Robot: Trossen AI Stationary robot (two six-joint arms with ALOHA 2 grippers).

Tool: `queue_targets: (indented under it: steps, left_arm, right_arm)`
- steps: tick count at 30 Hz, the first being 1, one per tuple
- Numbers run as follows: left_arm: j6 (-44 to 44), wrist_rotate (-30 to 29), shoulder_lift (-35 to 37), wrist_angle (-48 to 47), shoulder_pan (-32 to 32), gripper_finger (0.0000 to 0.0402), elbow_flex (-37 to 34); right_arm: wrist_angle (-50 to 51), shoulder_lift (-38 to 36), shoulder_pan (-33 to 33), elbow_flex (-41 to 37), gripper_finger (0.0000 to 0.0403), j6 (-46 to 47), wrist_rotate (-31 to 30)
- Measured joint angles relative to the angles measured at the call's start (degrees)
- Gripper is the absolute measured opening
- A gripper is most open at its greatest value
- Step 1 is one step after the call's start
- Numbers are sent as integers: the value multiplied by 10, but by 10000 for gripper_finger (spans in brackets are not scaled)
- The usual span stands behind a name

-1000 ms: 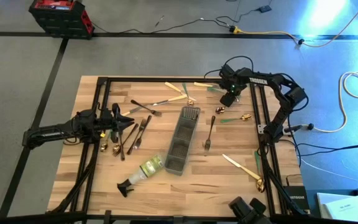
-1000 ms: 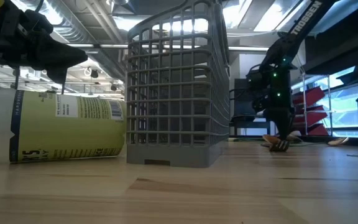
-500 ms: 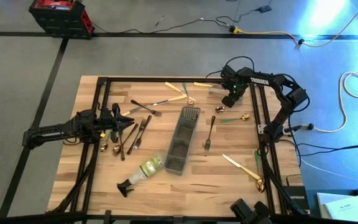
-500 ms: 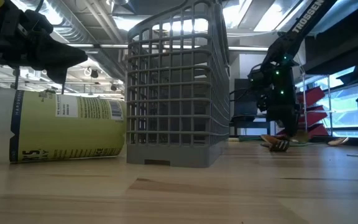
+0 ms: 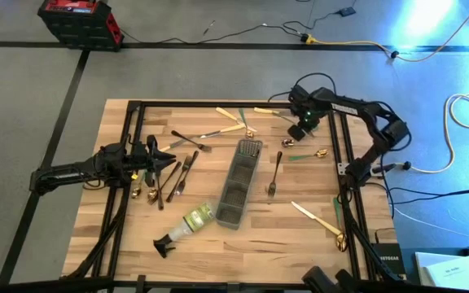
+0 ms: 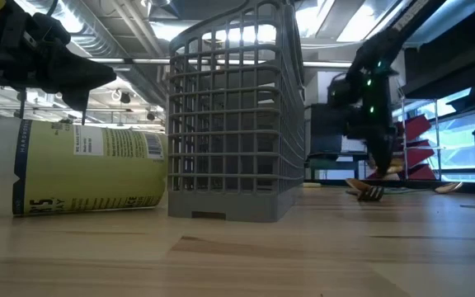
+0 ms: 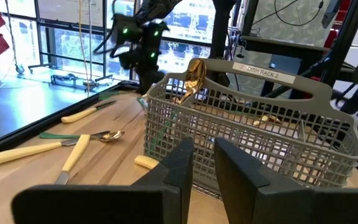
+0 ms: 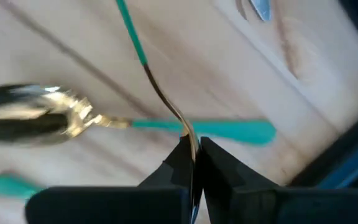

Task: Sort silverware
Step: Put the spoon into the silverware basket

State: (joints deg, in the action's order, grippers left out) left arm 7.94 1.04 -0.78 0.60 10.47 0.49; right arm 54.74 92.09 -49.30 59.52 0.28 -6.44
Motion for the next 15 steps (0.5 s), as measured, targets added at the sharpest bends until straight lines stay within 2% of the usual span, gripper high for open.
queue_targets:
  steps: [5,9,15]
  left_arm:
    - [0,0,0,0,0,51,0]
    - [0,0,0,0,0,51,0]
    - [0,0,0,0,0,51,0]
  right_arm:
    - [60,-85,14,24,1,61,3]
    - [83,-170,42,32,1,118,47]
    - [142,-309,136,-1,0,232,97]
